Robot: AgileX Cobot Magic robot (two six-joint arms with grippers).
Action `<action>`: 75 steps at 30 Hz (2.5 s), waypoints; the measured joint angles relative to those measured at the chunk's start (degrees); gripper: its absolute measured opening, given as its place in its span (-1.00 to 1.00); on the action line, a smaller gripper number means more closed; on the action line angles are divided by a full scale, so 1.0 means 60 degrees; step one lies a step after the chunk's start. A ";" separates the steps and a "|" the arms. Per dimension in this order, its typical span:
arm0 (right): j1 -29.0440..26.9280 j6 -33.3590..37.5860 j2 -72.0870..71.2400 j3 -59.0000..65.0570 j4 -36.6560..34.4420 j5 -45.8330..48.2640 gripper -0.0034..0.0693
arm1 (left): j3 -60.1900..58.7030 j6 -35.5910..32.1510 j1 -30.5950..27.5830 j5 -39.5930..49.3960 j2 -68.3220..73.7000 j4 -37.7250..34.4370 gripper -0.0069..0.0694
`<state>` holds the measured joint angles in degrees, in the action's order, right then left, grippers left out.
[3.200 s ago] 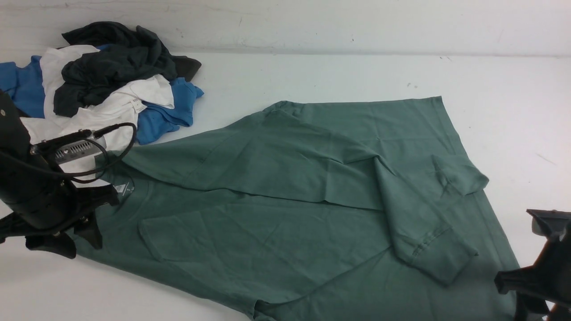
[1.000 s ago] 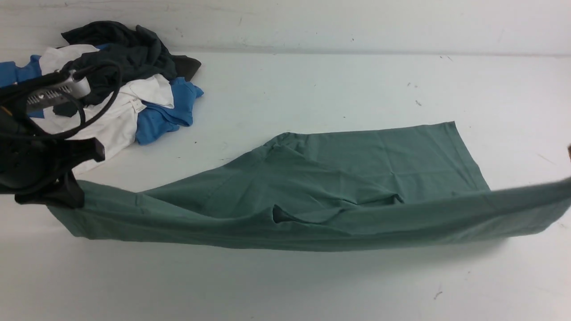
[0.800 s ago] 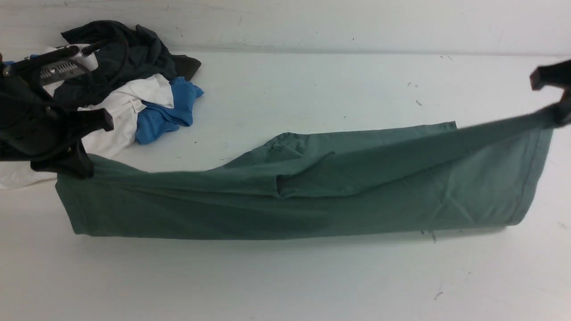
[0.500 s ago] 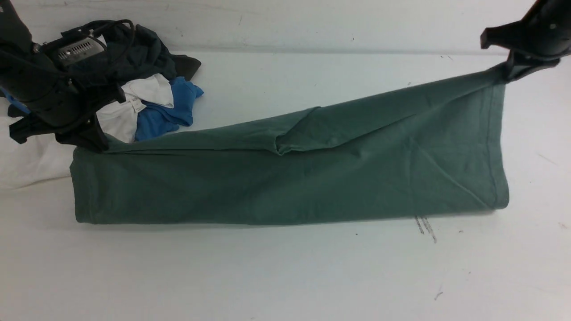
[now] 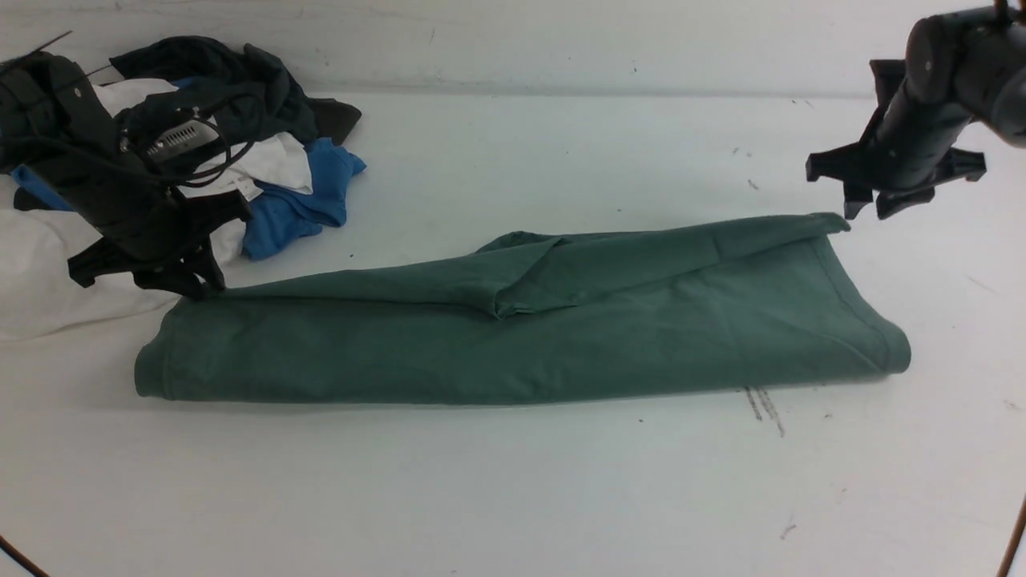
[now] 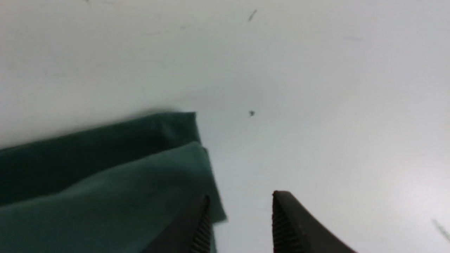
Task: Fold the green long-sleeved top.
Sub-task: Use both arms to drag the lower edge of the fabric forward and fold it over the upper edge
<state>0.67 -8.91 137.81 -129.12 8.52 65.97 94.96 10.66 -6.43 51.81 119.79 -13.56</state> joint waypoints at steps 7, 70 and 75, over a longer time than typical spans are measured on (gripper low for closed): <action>0.0000 0.0375 -0.0429 -0.1853 -0.0190 0.0860 -0.02 | 0.1668 0.0035 -0.0017 0.1164 -0.0321 0.0527 -0.20; 0.0000 0.1623 -0.6625 0.7881 -0.3002 0.0644 -0.95 | 0.5309 -0.3106 0.3871 0.2847 0.2441 -0.0861 -0.64; 0.0000 0.1623 -0.6625 0.7889 -0.3080 0.0603 -0.95 | 0.5309 -0.3139 0.4265 0.2018 0.2801 -0.0214 -0.29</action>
<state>0.67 0.83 98.06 -81.79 -9.96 69.59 126.82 -8.17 19.16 63.92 136.59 -14.85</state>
